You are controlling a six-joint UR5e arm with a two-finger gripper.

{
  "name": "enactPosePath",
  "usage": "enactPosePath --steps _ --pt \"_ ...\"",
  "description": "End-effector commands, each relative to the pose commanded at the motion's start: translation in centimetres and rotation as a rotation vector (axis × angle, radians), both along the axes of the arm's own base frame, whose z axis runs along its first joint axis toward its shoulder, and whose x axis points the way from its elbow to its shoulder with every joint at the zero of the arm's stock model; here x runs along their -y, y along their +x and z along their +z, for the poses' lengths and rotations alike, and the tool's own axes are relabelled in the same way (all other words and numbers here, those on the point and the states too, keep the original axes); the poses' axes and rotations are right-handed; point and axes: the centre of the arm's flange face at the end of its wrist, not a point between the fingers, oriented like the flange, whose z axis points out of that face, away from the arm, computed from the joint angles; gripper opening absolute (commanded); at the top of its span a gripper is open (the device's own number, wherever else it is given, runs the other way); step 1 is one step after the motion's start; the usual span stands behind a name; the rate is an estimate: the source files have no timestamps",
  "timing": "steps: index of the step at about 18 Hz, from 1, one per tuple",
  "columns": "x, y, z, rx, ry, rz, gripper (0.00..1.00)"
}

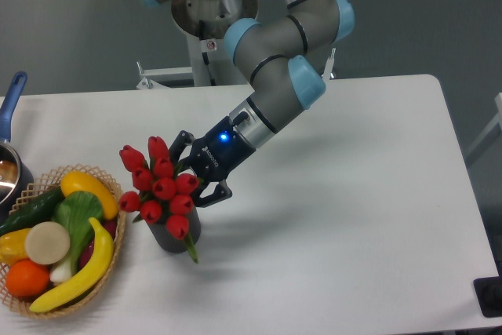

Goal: Pick up the flowers from the vase
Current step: 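Position the gripper around the tulip stems and close on them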

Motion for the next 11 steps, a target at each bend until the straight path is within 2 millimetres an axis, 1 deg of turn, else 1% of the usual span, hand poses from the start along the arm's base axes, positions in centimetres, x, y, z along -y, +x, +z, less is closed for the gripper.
enactPosePath --steps 2,5,11 --pt "0.0 0.0 -0.1 0.001 -0.001 0.000 0.43" --pt "0.1 -0.1 0.0 0.004 0.003 0.003 0.43" --pt "0.2 0.0 1.3 0.031 0.048 0.008 0.44"
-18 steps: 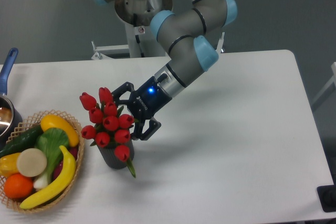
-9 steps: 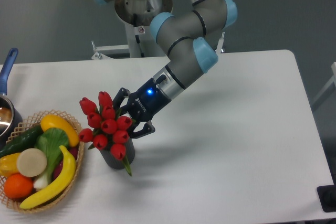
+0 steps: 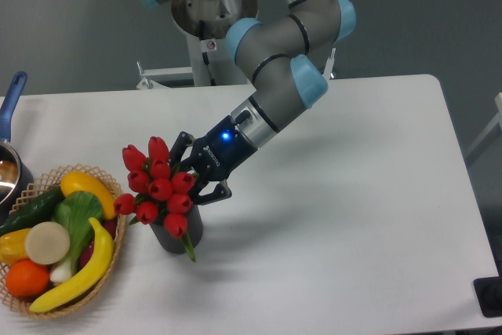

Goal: Pick up the flowers from the vase
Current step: 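Position the gripper around the tulip stems and close on them, then lift the gripped tulips straight up out of the grey vase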

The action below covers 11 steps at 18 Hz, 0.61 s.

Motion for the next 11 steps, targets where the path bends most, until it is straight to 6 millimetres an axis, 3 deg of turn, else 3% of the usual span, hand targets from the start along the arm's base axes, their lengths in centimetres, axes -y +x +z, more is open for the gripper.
enactPosePath --steps 4,11 --pt "0.2 0.3 1.1 0.005 0.000 0.010 0.44" --pt "1.2 1.4 5.8 0.029 0.006 0.057 0.44"
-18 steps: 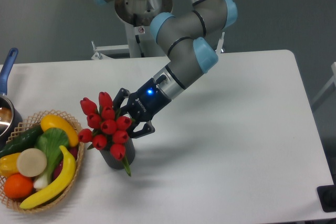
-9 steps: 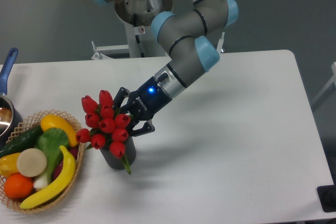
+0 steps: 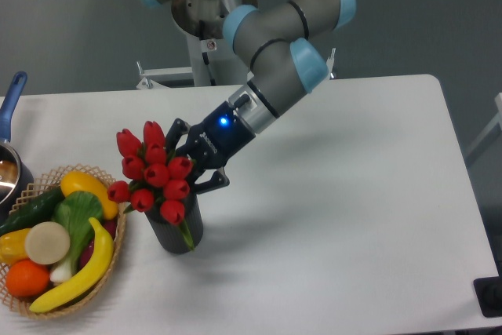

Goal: Pick up the flowers from the vase
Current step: 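Lift the gripped tulips straight up out of the grey vase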

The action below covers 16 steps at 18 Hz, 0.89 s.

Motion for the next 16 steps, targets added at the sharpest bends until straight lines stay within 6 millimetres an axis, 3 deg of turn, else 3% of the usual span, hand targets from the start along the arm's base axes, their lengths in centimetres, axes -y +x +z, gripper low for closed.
enactPosePath --steps 6,10,16 --pt "0.7 0.6 2.5 -0.013 0.018 0.017 0.44" --pt "1.3 0.0 5.7 -0.004 0.039 0.052 0.44" --pt "2.0 -1.5 8.4 -0.023 0.073 0.082 0.44"
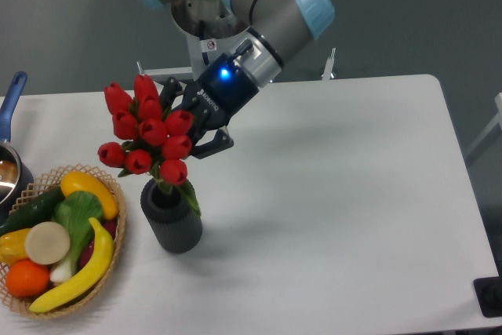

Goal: Pick up the flowers from the vase
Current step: 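Lift the gripped tulips straight up out of the grey vase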

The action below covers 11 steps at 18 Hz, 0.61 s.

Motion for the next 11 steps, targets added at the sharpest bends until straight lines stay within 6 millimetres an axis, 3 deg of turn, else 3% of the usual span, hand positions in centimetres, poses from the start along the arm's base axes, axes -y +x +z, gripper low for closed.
enactPosePath --steps 7,11 --pt "0.6 -0.4 4.6 0.006 0.030 0.035 0.43" --pt "1.6 -2.1 7.6 0.020 0.044 0.086 0.43"
